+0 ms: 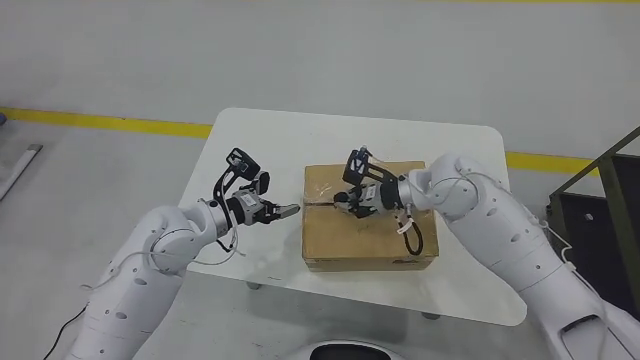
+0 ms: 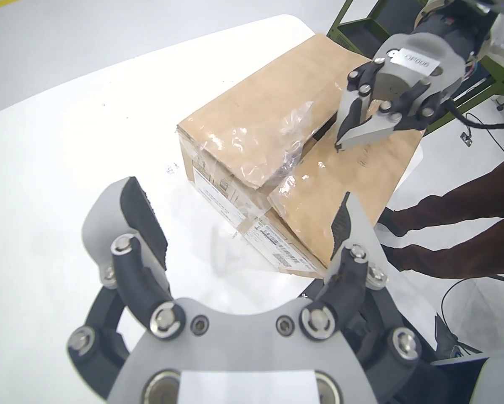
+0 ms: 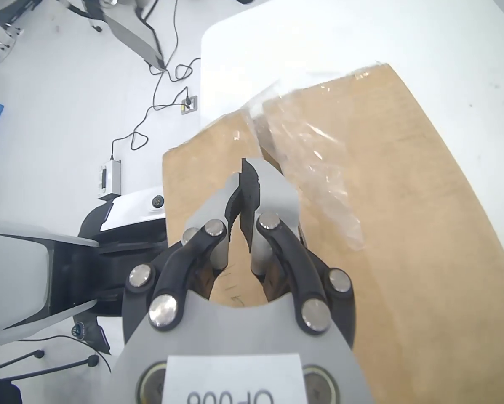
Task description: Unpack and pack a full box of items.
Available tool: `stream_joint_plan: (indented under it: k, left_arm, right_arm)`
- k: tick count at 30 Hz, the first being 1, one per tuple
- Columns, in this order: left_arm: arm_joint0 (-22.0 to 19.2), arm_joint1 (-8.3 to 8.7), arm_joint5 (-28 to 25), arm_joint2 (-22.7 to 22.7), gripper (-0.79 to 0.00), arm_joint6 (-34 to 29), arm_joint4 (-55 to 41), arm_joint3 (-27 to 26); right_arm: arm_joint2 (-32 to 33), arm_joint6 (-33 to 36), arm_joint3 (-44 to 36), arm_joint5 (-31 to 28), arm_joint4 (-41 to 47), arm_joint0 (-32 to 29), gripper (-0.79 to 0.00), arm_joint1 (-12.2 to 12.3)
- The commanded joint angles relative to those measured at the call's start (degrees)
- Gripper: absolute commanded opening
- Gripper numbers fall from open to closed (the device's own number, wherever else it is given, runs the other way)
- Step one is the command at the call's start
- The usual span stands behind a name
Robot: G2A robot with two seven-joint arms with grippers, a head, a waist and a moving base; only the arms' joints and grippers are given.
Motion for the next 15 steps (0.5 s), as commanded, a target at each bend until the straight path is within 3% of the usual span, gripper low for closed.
stream_joint_plan:
  k: [1,7,15]
  left_arm:
    - [0.1,0.03,0.0,0.0,0.000,0.0,0.0,-0.1]
    - [0.2,0.07,0.0,0.0,0.000,0.0,0.1,-0.3]
    - [0.5,0.16,0.3,-0.3,0.000,0.4,0.2,-0.6]
  right_arm:
    - [2.0,0.4,-2.3,0.0,0.7,-0.5,-0.785,0.7]
    - [3.2,-1.1,-5.7,2.1,-0.8,-1.2,-0.785,1.1]
    - [-3.5,-8.3,1.1,6.6,-6.8,2.2,-0.785,-2.1]
